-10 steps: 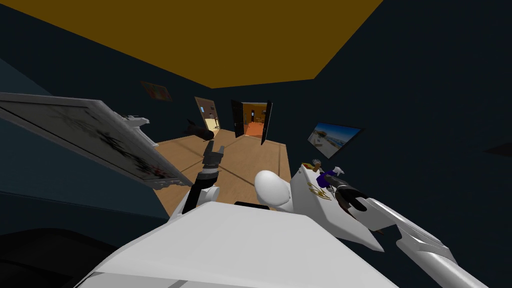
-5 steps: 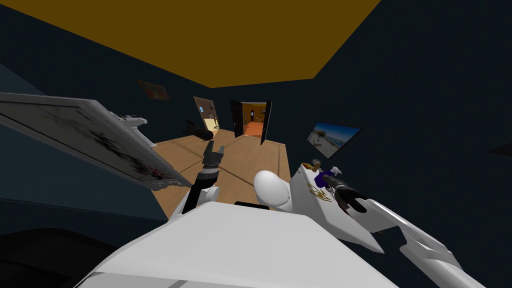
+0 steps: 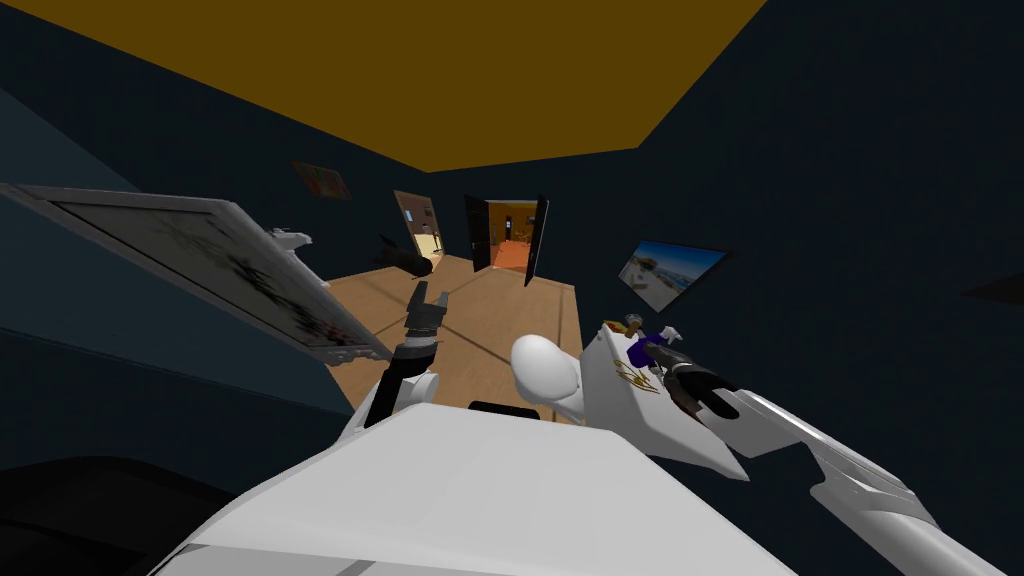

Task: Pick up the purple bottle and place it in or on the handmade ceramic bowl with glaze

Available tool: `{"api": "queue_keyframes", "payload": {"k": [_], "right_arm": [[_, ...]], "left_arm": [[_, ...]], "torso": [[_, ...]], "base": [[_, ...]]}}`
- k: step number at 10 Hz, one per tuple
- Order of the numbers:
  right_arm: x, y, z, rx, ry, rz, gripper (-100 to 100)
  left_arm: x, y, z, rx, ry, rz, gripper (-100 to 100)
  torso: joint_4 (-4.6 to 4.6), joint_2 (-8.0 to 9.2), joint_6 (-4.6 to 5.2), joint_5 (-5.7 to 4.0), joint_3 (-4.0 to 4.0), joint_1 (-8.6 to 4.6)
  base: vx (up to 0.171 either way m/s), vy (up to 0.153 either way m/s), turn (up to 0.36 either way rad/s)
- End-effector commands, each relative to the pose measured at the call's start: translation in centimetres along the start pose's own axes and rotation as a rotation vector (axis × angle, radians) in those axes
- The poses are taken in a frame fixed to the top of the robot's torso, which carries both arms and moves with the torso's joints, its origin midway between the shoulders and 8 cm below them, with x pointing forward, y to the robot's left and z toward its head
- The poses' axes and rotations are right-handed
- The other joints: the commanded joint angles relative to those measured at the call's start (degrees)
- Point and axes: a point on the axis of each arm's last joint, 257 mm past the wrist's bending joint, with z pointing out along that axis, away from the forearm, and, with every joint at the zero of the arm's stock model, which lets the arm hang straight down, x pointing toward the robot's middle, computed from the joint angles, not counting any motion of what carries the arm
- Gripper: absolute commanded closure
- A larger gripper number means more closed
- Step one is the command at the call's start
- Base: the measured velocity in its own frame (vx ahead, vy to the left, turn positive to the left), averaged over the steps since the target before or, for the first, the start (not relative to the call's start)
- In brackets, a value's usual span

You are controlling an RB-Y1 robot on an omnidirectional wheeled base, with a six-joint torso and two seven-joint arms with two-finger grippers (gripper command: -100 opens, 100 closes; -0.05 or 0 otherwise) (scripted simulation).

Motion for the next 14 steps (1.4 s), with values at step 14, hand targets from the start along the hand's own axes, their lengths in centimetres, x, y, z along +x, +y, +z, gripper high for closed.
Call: {"api": "queue_keyframes", "payload": {"k": [14], "right_arm": [[-8.5, 6.2, -0.8, -0.141, -0.013, -0.041, 100]], "left_arm": [[0.0, 0.0, 0.0, 0.000, 0.000, 0.000, 0]], "torso": [[0.00, -0.21, -0.01, -0.01, -0.08, -0.14]], "base": [[-0.169, -0.033, 0.031]]}}
